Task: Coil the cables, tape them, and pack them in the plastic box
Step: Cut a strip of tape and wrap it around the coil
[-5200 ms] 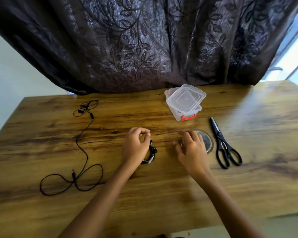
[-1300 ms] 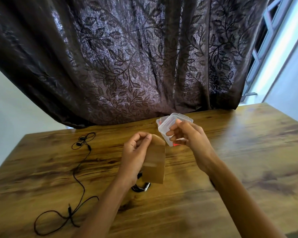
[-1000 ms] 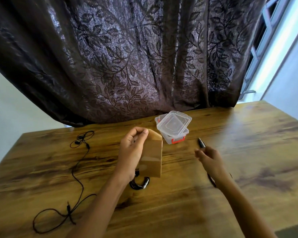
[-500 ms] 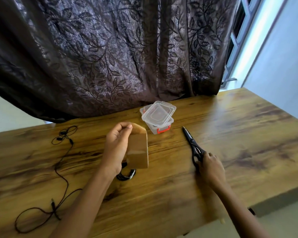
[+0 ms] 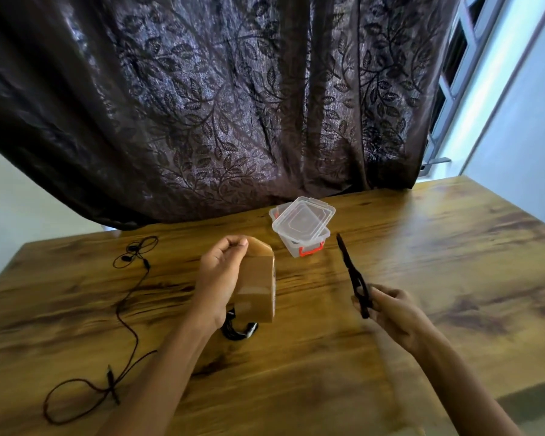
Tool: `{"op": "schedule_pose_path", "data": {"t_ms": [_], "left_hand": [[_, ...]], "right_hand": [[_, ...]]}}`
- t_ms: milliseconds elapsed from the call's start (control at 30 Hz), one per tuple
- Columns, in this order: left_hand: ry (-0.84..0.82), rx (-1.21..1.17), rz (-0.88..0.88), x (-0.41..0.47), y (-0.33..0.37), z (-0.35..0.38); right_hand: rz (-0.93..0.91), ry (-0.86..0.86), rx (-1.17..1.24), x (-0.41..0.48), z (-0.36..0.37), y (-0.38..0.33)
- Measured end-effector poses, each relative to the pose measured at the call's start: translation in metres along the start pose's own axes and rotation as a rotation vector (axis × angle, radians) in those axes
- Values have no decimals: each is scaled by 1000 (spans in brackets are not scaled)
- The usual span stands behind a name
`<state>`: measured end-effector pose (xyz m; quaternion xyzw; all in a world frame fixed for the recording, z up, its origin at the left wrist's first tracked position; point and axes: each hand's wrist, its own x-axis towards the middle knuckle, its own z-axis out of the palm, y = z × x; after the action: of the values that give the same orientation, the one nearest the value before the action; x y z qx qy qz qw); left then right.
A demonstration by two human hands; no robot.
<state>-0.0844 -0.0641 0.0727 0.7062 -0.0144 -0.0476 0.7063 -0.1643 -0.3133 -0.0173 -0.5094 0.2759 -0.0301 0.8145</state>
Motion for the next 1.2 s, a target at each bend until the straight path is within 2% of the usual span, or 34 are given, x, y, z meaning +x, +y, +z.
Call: {"op": "schedule_pose_path", "data": {"t_ms": [167, 333, 467, 567, 767, 967, 1200], "left_hand": [[26, -11, -9, 9, 6, -8], [67, -25, 50, 21, 17, -15], [101, -38, 98, 31, 32, -23], [127, -25, 147, 37, 46, -31], [119, 6, 201, 48, 66, -42], [84, 49, 230, 51, 75, -42], [-37, 14, 218, 46, 82, -38]], "right_hand": [[-242, -133, -161, -19, 40, -16], [-589, -240, -344, -37, 78, -40], [-723, -366, -491, -37, 90, -53], [-773, -438, -605, -32, 93, -67], [-834, -469, -893, -24, 89, -107], [-842, -528, -1018, -22, 100, -132], [-866, -530, -1062, -24, 108, -142]]}}
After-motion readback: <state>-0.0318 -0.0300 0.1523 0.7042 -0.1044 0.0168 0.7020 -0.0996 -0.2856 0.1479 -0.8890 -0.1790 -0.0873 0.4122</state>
